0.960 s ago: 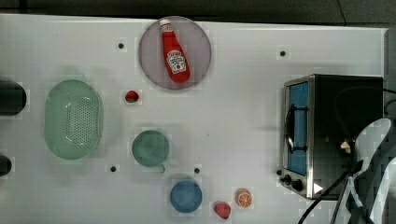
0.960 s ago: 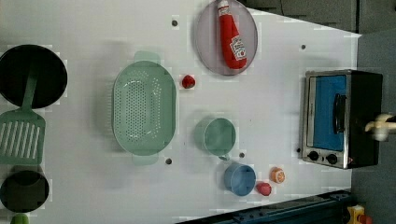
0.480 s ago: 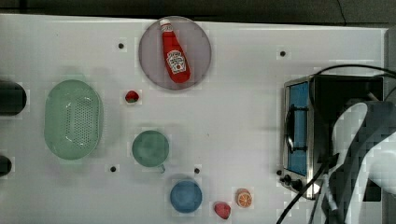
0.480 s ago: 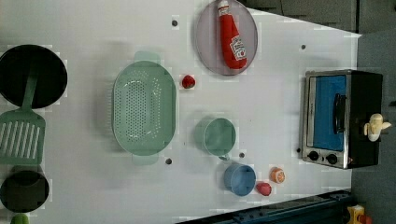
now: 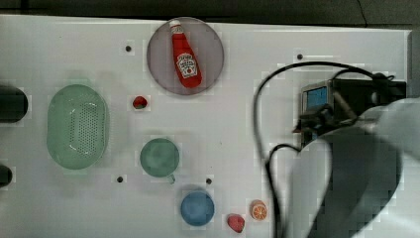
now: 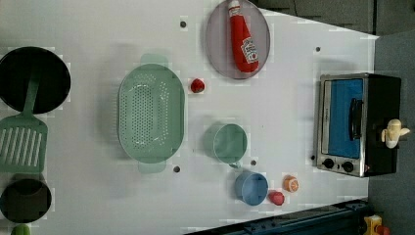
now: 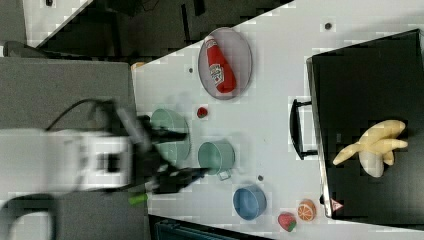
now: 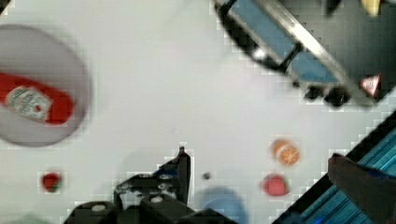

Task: Pick banana from table and place on oven.

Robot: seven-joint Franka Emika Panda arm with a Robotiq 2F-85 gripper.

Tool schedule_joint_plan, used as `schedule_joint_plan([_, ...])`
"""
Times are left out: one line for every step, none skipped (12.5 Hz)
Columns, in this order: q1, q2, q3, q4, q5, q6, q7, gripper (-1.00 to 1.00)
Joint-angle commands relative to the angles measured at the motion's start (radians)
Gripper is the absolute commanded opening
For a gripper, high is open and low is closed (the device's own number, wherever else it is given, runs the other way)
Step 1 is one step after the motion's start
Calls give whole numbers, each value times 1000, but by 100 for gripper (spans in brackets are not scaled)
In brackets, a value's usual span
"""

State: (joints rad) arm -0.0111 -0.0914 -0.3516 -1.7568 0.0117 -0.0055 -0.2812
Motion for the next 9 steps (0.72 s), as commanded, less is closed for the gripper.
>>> schedule_joint_plan([40, -79, 119, 18, 1, -11, 351, 100])
schedule_joint_plan([40, -99, 165, 18, -1, -11, 368, 100])
schedule_joint_plan([40, -116, 202, 18, -21, -11, 375, 100])
schedule_joint_plan([40, -126, 228, 18, -47, -12, 375, 100])
schedule_joint_plan([40, -133, 249, 16, -67, -24, 374, 100])
schedule_joint_plan([40, -137, 264, 15, -69, -40, 375, 100])
schedule_joint_plan([40, -139, 275, 15, -69, -50, 375, 100])
schedule_joint_plan([40, -140, 280, 15, -69, -50, 375, 100])
schedule_joint_plan([40, -140, 280, 15, -69, -50, 375, 100])
